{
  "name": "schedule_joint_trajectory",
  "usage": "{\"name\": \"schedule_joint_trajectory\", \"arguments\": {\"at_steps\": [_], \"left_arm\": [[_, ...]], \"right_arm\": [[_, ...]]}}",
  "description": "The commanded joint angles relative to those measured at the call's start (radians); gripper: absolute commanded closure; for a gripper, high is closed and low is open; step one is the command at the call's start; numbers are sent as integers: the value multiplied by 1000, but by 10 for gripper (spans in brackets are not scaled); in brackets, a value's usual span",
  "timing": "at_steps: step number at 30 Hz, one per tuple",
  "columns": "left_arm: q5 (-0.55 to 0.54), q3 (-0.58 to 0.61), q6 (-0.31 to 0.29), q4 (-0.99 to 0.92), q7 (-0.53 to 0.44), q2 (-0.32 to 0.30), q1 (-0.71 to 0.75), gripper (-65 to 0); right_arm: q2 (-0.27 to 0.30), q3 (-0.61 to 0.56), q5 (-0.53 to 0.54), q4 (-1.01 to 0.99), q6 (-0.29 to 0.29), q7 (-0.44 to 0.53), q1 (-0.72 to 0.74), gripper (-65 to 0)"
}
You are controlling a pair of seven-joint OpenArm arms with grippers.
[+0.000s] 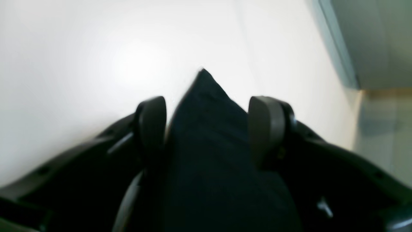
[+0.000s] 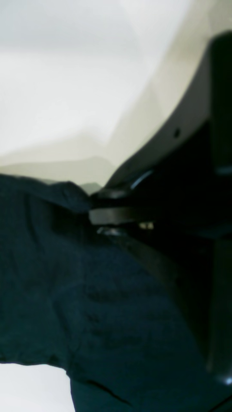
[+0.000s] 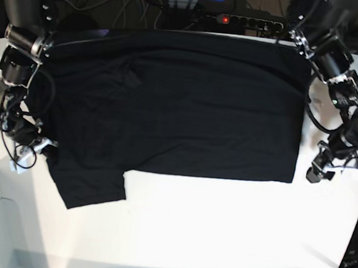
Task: Fold the T-shirt properly
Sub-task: 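Move the left gripper to the other hem corner and grasp it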
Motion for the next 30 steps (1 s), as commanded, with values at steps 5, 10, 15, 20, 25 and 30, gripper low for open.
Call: {"name": "schedule_joint_trajectory", "arguments": {"at_steps": [5, 10, 15, 20, 25, 30], "left_arm": [[-7, -1, 0, -197, -13, -49, -107, -385], [-1, 4, 0, -315, -98, -61, -113, -385], [-1, 4, 0, -413, -149, -61, -112, -385], [2, 4, 0, -473, -168, -59, -110, -385], [17, 83, 2, -468, -171, -38, -112, -385], [16, 122, 3, -467, -171, -6, -115, -385]], "right_arm": [[5, -6, -65, -4, 3, -63, 1, -3], [5, -6, -65, -4, 3, -63, 1, -3], [5, -6, -65, -4, 3, -63, 2, -3], [5, -6, -65, -4, 3, -63, 2, -3], [5, -6, -65, -4, 3, -63, 4, -3], [5, -6, -65, -4, 3, -63, 2, -3]]}}
